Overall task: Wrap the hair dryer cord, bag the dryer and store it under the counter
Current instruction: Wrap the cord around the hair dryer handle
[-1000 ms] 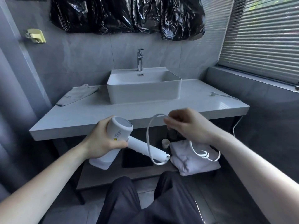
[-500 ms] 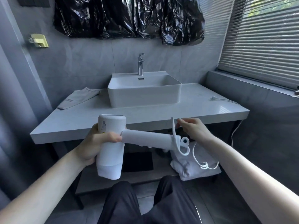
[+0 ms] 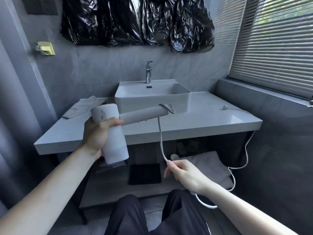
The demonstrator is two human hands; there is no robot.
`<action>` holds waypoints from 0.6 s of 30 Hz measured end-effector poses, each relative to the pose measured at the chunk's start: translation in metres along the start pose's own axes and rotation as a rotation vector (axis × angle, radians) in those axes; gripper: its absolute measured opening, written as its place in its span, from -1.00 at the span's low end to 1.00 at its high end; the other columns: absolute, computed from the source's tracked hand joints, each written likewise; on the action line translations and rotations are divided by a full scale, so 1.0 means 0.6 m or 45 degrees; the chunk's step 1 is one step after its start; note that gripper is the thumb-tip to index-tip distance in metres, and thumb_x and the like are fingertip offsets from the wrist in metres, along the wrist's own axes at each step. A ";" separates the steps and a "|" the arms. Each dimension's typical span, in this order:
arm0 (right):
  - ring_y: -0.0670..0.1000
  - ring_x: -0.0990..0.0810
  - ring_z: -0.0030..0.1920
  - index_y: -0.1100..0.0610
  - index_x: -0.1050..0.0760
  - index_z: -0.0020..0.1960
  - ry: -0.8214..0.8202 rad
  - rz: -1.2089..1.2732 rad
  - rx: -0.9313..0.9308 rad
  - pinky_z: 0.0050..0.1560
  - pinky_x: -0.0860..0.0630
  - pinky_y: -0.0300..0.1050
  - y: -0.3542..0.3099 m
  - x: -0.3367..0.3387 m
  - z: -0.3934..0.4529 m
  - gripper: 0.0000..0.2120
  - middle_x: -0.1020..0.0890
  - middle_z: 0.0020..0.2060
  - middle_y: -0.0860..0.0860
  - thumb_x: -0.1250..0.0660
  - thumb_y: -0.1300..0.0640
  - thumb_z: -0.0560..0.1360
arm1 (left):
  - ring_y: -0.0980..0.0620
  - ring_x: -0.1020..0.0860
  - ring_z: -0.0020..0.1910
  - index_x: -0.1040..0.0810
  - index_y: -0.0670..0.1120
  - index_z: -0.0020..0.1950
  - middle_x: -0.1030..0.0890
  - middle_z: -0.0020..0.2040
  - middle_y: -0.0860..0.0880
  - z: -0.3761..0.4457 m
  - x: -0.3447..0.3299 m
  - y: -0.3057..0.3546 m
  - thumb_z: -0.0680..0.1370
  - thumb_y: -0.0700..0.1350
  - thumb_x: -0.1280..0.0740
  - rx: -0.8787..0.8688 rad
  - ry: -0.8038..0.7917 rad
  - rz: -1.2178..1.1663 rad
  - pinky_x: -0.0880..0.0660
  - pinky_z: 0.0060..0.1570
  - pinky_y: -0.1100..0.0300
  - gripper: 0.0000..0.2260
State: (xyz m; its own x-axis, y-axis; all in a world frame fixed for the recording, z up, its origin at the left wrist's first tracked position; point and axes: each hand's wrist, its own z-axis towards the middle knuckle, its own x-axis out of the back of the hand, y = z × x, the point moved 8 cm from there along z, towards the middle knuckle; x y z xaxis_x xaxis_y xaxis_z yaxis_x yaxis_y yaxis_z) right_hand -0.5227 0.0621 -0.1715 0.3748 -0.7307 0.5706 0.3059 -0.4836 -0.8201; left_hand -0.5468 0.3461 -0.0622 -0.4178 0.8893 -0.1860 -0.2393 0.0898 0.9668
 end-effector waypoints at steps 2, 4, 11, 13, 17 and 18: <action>-0.13 -0.28 -0.45 0.08 -0.72 -0.12 0.010 -0.046 0.042 -0.36 -0.25 -0.25 -0.010 0.006 -0.026 -0.49 -0.34 -0.39 0.02 -0.15 -0.12 0.77 | -0.08 -0.63 -0.23 -0.67 -0.13 -0.03 -0.67 -0.14 -0.10 0.010 0.018 -0.008 0.25 -0.16 -0.57 0.007 0.070 0.029 -0.61 -0.24 0.08 -0.69; -0.12 -0.28 -0.46 0.08 -0.70 -0.12 0.000 -0.087 0.083 -0.37 -0.25 -0.27 -0.033 0.016 -0.049 -0.50 -0.29 -0.46 -0.05 -0.15 -0.13 0.77 | -0.09 -0.63 -0.21 -0.66 -0.12 -0.04 -0.66 -0.14 -0.09 0.016 0.029 -0.020 0.23 -0.15 -0.58 0.021 0.105 0.090 -0.59 -0.20 0.07 -0.67; 0.00 -0.37 -0.51 0.23 -0.46 -0.25 0.116 -0.106 0.322 -0.48 -0.35 -0.19 -0.124 0.072 -0.068 -0.51 -0.46 -0.54 0.04 -0.24 -0.05 0.75 | -0.14 -0.67 -0.19 -0.64 -0.06 -0.08 -0.71 -0.14 -0.08 0.011 0.026 -0.050 0.15 -0.07 -0.63 -0.050 0.125 0.422 -0.69 -0.06 -0.19 -0.61; 0.11 -0.44 -0.41 0.20 -0.46 -0.29 0.208 -0.213 0.414 -0.34 -0.45 0.01 -0.148 0.096 -0.063 -0.51 -0.56 -0.44 0.14 -0.27 -0.05 0.73 | -0.11 -0.67 -0.20 -0.64 -0.01 -0.06 -0.71 -0.14 -0.07 0.004 0.019 -0.051 0.12 -0.01 -0.63 -0.112 0.069 0.524 -0.68 -0.09 -0.15 -0.57; -0.13 -0.35 -0.43 0.16 -0.51 -0.31 0.337 -0.199 0.454 -0.36 -0.34 -0.10 -0.171 0.142 -0.045 -0.55 -0.49 -0.46 0.13 -0.36 -0.02 0.70 | -0.14 -0.68 -0.18 -0.65 0.02 0.02 -0.71 -0.16 -0.04 -0.022 -0.006 -0.055 0.16 0.00 -0.65 -0.256 -0.199 0.690 -0.65 -0.15 -0.14 -0.53; -0.16 -0.33 -0.45 0.16 -0.53 -0.30 0.360 -0.195 0.448 -0.37 -0.31 -0.17 -0.171 0.153 -0.037 -0.56 -0.48 -0.48 0.08 -0.38 -0.02 0.70 | -0.17 -0.68 -0.15 -0.64 0.01 0.04 -0.71 -0.14 -0.05 -0.030 -0.011 -0.055 0.19 -0.03 -0.66 -0.275 -0.259 0.714 -0.65 -0.13 -0.16 -0.54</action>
State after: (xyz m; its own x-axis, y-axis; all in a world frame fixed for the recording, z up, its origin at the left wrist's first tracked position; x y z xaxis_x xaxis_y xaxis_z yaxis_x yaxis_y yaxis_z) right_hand -0.5392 0.0342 -0.0358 0.0639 -0.7899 0.6099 0.6353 -0.4392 -0.6353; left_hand -0.5519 0.3290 -0.0962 -0.3610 0.8442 0.3964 -0.2125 -0.4883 0.8464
